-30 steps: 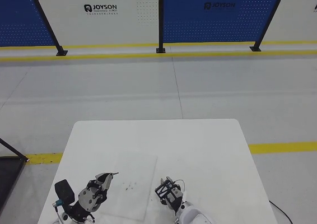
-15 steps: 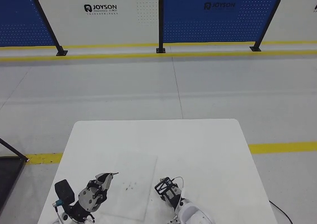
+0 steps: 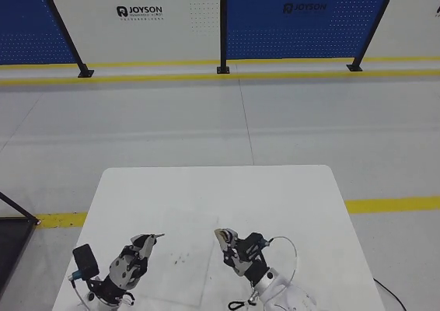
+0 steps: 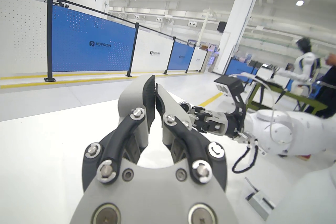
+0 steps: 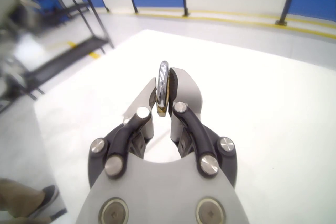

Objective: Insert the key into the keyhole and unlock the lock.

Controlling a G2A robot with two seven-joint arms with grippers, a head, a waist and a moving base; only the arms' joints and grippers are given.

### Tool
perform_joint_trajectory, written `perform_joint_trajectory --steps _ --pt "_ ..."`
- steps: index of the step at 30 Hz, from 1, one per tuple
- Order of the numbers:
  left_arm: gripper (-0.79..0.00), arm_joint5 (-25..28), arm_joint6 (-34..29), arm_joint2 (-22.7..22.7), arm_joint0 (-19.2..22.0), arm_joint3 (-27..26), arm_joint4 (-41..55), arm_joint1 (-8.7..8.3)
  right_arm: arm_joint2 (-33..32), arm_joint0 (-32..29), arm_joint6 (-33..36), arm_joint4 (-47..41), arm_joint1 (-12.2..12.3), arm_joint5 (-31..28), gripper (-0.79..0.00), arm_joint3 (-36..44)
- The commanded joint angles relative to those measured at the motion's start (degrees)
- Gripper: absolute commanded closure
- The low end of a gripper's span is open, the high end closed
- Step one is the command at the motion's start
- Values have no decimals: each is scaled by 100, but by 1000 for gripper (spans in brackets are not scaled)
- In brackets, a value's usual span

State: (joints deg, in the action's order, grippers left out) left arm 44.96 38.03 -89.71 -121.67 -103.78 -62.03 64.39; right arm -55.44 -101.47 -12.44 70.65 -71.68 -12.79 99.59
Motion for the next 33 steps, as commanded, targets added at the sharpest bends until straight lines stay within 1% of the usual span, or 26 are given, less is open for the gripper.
perform_joint_trajectory --steps 1,2,4,6,17,19,21,23,26,27,30,33 --pt "0 363 -12 51 81 58 341 -4 -79 -51 -135 -221 34 -457 0 82" --pt "0 554 -51 95 123 96 467 -7 -108 -65 -166 -279 45 -551 0 121" --pt "0 774 -160 144 230 169 617 -12 -126 -76 -240 -386 62 -810 0 178" --pt "0 836 -297 168 310 226 612 -16 -176 -50 -154 -288 92 -981 0 216" --pt "0 836 -297 168 310 226 612 -16 -188 -41 -119 -238 98 -997 0 227" --pt "0 845 -339 218 337 192 742 -11 -216 21 -212 -494 75 -838 0 234" --pt "0 1304 -441 498 312 106 1294 -18 -190 112 -312 -782 42 -731 0 216" --pt "0 1304 -585 654 316 12 1635 -54 -106 164 -510 -1100 9 -814 0 213" --pt "0 1304 -633 1064 297 -177 2107 -119 35 201 -868 -1300 -29 -967 0 222" --pt "0 1304 -671 1249 297 -245 2275 -152 92 186 -1099 -1386 -47 -1000 0 241" --pt "0 1304 -699 1514 368 -273 2524 -252 228 188 -1621 -1695 -85 -1346 0 186" --pt "0 1304 -640 1777 481 -299 2714 -335 298 243 -1857 -2146 -104 -1897 0 25"
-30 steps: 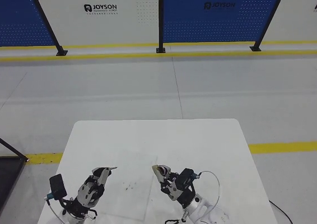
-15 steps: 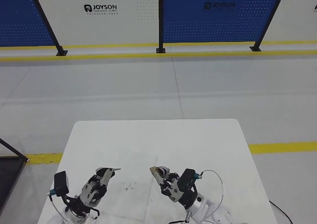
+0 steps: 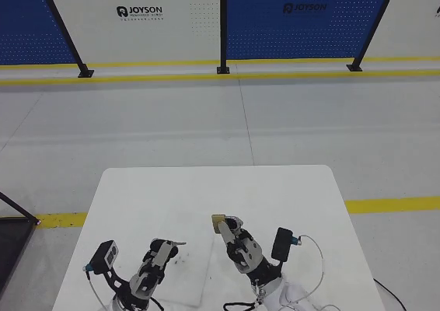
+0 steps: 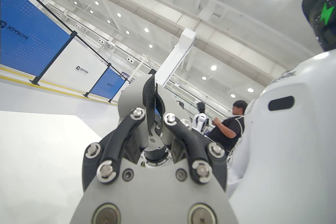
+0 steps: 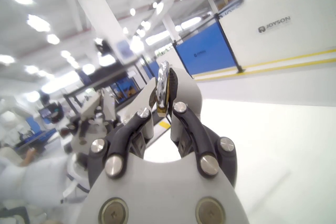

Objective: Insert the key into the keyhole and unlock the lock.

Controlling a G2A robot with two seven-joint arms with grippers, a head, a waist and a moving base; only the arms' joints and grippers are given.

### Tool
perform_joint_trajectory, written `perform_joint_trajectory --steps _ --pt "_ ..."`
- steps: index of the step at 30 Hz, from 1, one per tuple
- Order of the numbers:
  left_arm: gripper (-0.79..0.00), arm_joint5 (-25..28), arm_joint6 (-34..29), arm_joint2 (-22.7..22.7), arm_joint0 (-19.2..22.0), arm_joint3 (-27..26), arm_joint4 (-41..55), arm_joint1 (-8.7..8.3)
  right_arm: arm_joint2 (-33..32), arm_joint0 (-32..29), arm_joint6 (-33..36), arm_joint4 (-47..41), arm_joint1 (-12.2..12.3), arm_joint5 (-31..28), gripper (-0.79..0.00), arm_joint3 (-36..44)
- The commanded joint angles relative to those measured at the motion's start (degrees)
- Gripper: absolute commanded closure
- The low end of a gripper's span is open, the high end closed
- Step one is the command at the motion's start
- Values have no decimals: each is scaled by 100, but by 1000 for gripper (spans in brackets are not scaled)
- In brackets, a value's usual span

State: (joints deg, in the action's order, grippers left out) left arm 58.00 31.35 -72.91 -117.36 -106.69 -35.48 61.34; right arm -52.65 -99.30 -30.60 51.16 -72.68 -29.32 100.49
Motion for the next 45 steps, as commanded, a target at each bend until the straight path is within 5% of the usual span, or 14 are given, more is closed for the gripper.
perform_joint_trajectory --steps 1,10,24,45 --pt "0 0 75 172 89 10 120 -54 39 71 -2 -352 -5 -456 0 -134" --pt "0 0 238 947 617 351 510 -202 135 197 -37 -920 -21 -1508 0 -401" --pt "0 0 636 1692 1221 757 600 -266 246 183 -72 -862 -70 -1597 0 -473" --pt "0 -62 1298 1963 1550 1135 -8 22 246 183 -72 -862 -70 -1597 0 -473"
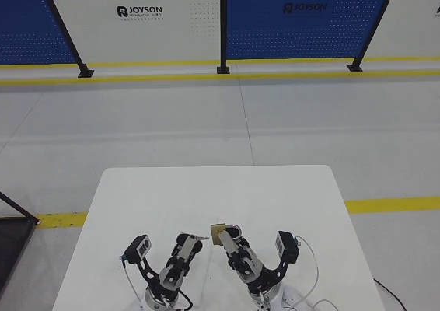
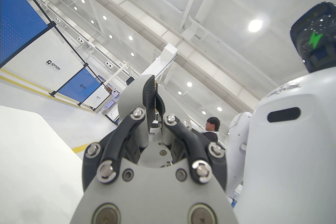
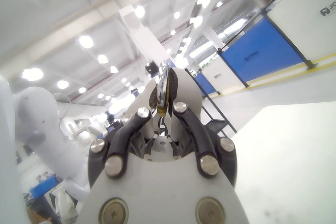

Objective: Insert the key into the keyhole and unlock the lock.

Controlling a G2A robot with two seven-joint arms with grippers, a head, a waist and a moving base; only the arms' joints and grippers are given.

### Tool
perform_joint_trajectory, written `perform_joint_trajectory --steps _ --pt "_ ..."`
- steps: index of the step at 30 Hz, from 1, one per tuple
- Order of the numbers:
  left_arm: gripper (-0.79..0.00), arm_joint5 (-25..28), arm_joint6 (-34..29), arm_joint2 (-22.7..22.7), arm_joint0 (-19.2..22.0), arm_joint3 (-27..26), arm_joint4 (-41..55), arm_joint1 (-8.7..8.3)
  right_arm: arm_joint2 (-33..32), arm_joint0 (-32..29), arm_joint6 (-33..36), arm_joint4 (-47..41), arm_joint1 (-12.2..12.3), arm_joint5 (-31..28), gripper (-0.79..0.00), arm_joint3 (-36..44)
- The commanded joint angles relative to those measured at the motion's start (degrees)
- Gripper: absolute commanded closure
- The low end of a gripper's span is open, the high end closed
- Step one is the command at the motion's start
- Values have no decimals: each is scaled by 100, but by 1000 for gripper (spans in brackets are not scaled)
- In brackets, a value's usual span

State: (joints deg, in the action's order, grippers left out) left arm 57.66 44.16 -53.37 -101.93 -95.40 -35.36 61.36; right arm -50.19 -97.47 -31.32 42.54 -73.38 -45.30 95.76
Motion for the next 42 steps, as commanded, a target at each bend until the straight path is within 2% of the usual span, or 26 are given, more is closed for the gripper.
perform_joint_trajectory --steps 1,22,32,42 --pt "0 -51 29 18 14 10 -35 39 0 0 0 0 0 0 0 0" --pt "0 -326 74 13 42 98 -187 312 0 0 0 0 0 0 0 0" --pt "0 -376 177 -21 16 128 -317 422 56 -88 -233 487 -63 914 0 185" --pt "0 -463 194 -60 -4 151 -434 514 150 -68 -371 724 -100 1039 0 150"
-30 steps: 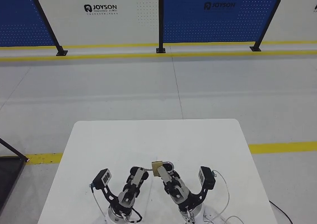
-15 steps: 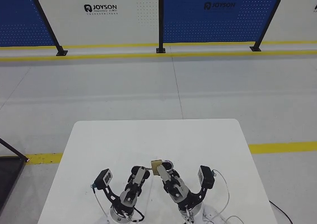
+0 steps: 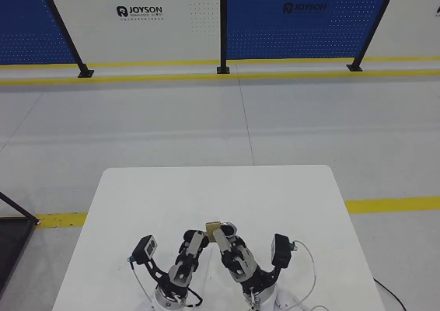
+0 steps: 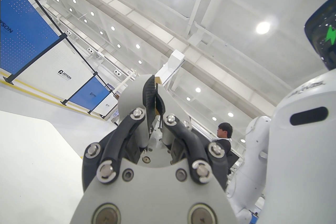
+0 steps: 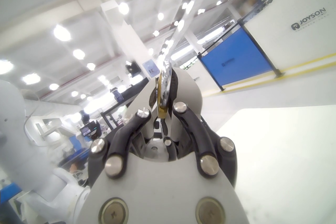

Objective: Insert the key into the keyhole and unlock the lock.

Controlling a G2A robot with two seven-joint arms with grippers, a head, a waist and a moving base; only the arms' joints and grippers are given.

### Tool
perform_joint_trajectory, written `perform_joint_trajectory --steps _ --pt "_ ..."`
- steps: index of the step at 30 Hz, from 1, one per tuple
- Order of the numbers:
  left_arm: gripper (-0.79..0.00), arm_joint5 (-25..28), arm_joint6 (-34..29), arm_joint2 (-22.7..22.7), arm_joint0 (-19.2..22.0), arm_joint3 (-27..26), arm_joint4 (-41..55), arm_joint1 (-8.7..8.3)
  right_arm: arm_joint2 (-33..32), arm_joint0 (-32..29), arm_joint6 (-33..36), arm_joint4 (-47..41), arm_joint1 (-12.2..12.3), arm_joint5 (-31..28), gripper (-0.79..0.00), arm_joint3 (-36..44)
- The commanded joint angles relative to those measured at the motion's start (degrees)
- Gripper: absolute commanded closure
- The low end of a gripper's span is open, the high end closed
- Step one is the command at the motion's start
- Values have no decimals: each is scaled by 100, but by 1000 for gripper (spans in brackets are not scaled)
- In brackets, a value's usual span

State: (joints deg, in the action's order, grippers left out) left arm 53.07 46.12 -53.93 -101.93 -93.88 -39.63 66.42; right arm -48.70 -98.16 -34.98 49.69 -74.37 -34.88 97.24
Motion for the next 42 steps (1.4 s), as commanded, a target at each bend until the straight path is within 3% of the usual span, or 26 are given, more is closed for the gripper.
perform_joint_trajectory --steps 1,2,5,8,14,23,35,42 --pt "0 -9 -7 -10 -6 2 -12 16 2 0 -13 18 -2 -4 0 -2" --pt "-31 -15 -12 -15 -8 3 -17 23 4 1 -12 31 -3 -7 0 -4" --pt "-231 -23 -30 -37 -18 11 -42 43 1 -7 -28 32 -4 -9 0 -3" --pt "-296 -18 -56 -60 -27 15 -39 61 -18 -23 -48 34 -2 -21 0 10" --pt "-280 5 -78 -138 -42 46 -94 92 -77 -61 -66 20 10 -61 0 34" --pt "-222 492 14 -445 -74 292 -588 86 -174 -98 184 -133 43 -201 0 70" --pt "-43 493 -34 -475 -87 322 -635 124 -196 -71 505 -299 54 -233 0 81" --pt "-71 493 -32 -511 -102 343 -649 148 -195 -58 571 -320 51 -207 0 85"
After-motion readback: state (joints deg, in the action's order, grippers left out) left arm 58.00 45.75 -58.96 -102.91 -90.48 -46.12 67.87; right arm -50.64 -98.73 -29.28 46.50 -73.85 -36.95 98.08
